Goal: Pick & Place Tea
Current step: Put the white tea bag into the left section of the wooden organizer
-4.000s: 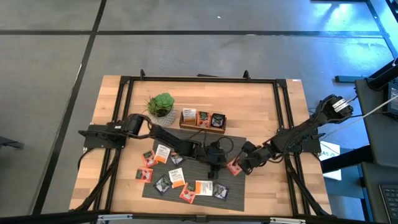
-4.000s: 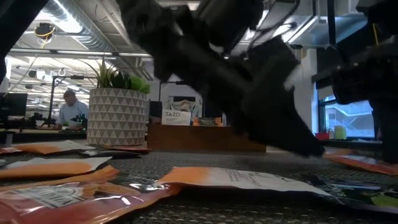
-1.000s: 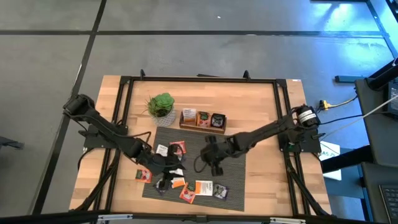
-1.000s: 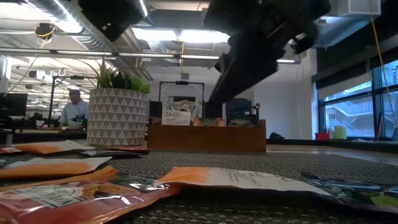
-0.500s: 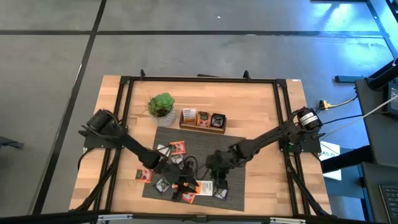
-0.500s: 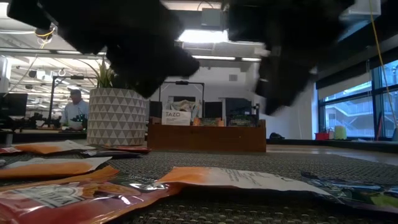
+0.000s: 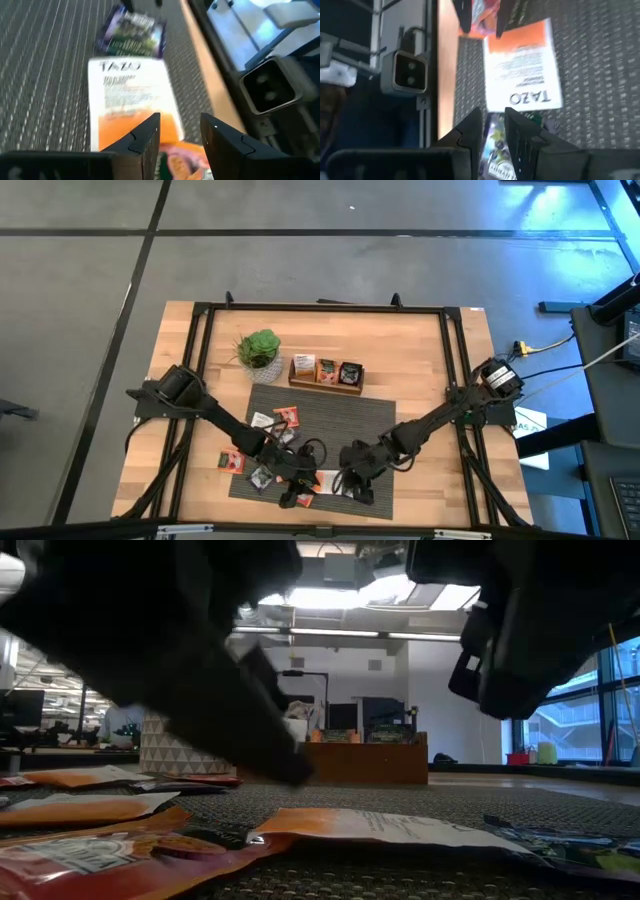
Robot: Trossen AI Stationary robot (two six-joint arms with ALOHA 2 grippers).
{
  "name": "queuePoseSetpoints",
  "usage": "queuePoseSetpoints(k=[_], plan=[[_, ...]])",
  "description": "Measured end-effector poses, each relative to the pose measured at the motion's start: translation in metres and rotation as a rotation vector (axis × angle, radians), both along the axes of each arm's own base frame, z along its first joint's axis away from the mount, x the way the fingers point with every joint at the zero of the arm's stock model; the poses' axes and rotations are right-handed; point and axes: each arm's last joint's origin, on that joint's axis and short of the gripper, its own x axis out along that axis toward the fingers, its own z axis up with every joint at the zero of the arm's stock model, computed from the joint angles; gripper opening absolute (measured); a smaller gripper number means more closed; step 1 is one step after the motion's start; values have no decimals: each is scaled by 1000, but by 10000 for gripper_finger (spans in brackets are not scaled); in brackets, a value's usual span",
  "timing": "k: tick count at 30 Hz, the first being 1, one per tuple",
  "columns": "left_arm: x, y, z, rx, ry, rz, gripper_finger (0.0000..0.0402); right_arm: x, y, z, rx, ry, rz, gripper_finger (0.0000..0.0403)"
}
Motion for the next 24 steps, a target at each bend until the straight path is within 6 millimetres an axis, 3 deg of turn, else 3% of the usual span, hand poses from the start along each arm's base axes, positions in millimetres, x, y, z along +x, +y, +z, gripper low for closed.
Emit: queuePoseSetpoints(k=[9,19,24], plan=[[0,0,-12,-15,50,19,136,-1,-1,-2,-2,28,-76,104],[-6,-10,-12,-33,64,3,136,0,-2,-1,-7,16,-150,250],[-9,-11,-14,-32,104,22,136,-1,2,0,63,41,-201,282]])
